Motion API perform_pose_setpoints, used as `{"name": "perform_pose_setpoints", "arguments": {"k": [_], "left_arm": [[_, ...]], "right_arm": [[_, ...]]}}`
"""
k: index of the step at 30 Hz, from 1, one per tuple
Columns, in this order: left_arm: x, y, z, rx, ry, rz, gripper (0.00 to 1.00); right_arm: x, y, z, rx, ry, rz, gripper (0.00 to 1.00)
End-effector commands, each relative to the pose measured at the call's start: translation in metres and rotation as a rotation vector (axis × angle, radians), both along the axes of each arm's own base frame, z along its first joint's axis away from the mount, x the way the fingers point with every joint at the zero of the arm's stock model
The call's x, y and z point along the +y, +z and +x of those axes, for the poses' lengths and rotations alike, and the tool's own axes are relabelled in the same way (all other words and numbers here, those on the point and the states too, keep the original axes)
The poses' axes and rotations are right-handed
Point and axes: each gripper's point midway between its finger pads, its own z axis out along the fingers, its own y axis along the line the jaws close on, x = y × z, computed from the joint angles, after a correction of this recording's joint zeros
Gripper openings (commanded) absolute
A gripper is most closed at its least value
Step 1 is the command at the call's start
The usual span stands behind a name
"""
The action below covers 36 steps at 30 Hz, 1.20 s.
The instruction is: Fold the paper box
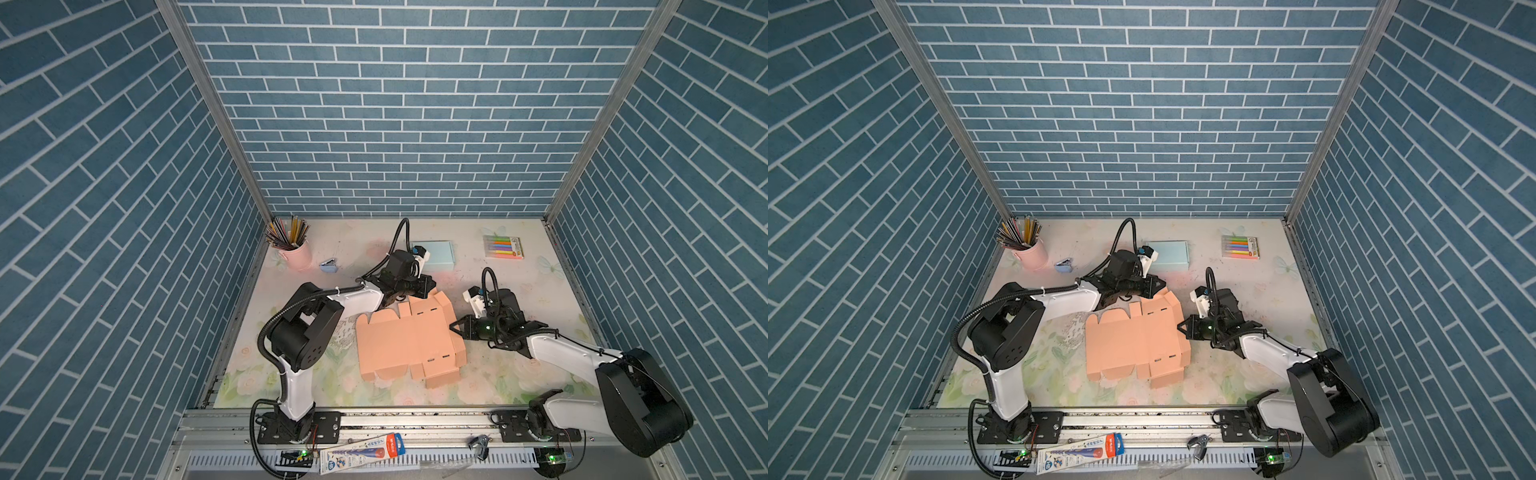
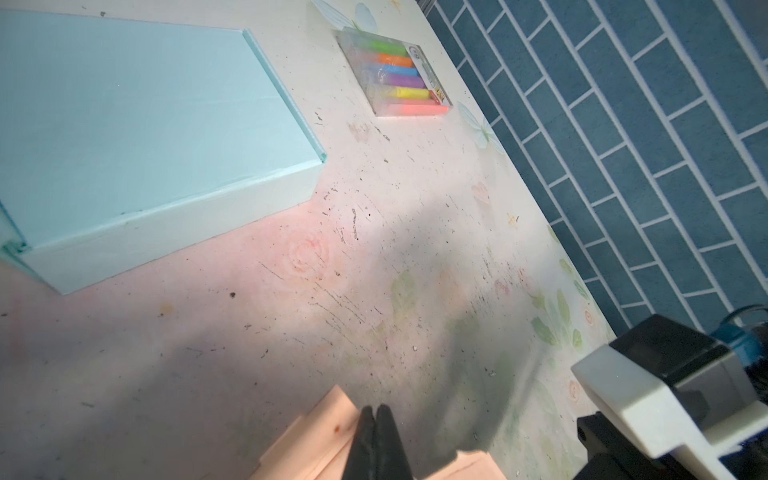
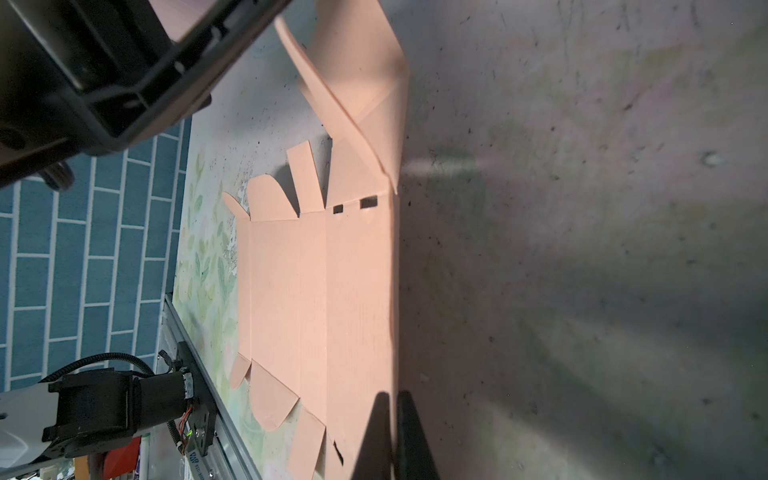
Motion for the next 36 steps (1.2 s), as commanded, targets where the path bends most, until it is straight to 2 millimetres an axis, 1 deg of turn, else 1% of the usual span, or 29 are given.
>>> {"name": "perform_pose_setpoints", "arguments": {"k": [1,7,15,18,26,36], "left_arm": [[-0.011,0.006,-0.001,-0.027,-0.037,-0.003,0.00],[-0.013,0.001,-0.008,-0.022,-0.050,0.007,0.00],[-0.017,0.000,-0.011,-0.022,-0.064,0.006,0.00],[-0.017,-0.004,-0.012,-0.014,-0.063,0.007,0.00],[-0.018,-0.003,-0.014,-0.014,-0.069,0.002,0.00],[-0.017,-0.005,-0.029,0.001,-0.082,-0.005,0.00]], "right_arm": [[0.000,0.003,0.001,-0.029,0.008,-0.015,0.03],[0.001,0.005,0.001,-0.035,0.010,-0.014,0.03],[0.001,0.006,0.001,-0.040,0.005,-0.015,0.03],[0.001,0.009,0.002,-0.047,0.003,-0.012,0.03],[0.001,0.011,0.004,-0.049,0.003,-0.013,0.03],[0.001,0.014,0.006,-0.055,-0.005,-0.014,0.02]]}}
